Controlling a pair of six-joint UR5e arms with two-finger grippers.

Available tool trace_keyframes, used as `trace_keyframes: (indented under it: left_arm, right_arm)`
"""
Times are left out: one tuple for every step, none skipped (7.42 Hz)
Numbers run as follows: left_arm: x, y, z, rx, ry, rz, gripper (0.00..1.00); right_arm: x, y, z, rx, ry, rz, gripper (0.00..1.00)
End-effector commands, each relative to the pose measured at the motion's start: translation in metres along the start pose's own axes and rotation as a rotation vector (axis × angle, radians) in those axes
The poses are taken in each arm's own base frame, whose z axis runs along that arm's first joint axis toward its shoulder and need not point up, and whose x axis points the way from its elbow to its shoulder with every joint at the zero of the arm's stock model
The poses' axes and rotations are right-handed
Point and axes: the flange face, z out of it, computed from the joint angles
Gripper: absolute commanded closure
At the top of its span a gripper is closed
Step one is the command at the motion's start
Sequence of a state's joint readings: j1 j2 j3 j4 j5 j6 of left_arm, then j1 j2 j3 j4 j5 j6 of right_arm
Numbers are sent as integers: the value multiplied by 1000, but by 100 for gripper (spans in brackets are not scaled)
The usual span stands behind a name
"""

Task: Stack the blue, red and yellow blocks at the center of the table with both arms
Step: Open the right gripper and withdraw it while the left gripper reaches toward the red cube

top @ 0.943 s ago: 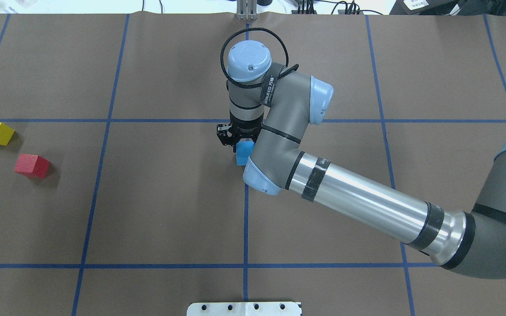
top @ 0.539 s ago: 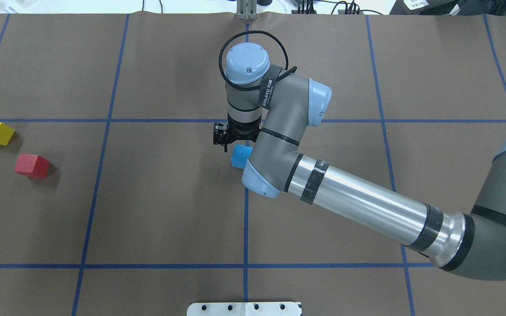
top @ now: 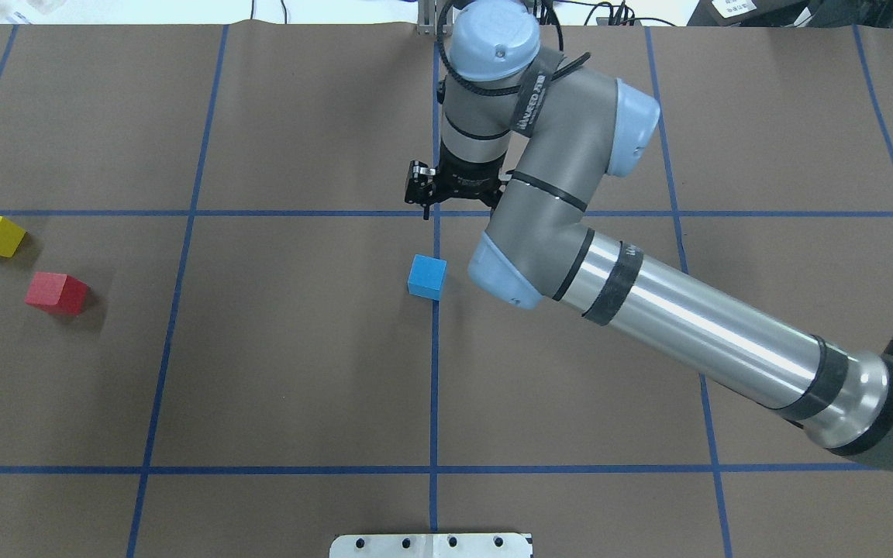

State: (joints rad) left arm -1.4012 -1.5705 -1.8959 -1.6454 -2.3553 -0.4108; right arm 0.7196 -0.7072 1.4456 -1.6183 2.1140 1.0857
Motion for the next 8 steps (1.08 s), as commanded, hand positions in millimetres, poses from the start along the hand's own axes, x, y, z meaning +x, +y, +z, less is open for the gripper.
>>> trace_keyframes:
  left_arm:
    - [50,18,45,-24,-11,17,0]
    - [59,40,77,-1,-25,11,0]
    - [69,54,107,24,-22,-4,0]
    - [72,71,139,35,-26,6,0]
    - [73,81,170,42,-34,3,0]
    - [66,88,190,47,-22,4,0]
    - [59,90,200,45,-18,6,0]
    - [65,91,202,42,-12,-9,0]
  right_arm:
    - [140,-16,-36,67,37,-73,1]
    - [192,-24,-42,80,67,-101,1]
    - [229,-35,-46,85,95,-147,1]
    - [255,-39,-45,82,112,-176,1]
    - [276,-42,-44,79,127,-188,1]
    - [280,-42,-44,77,130,-197,1]
    - [282,-42,-43,75,131,-195,1]
    - [283,-41,-42,74,132,-194,1]
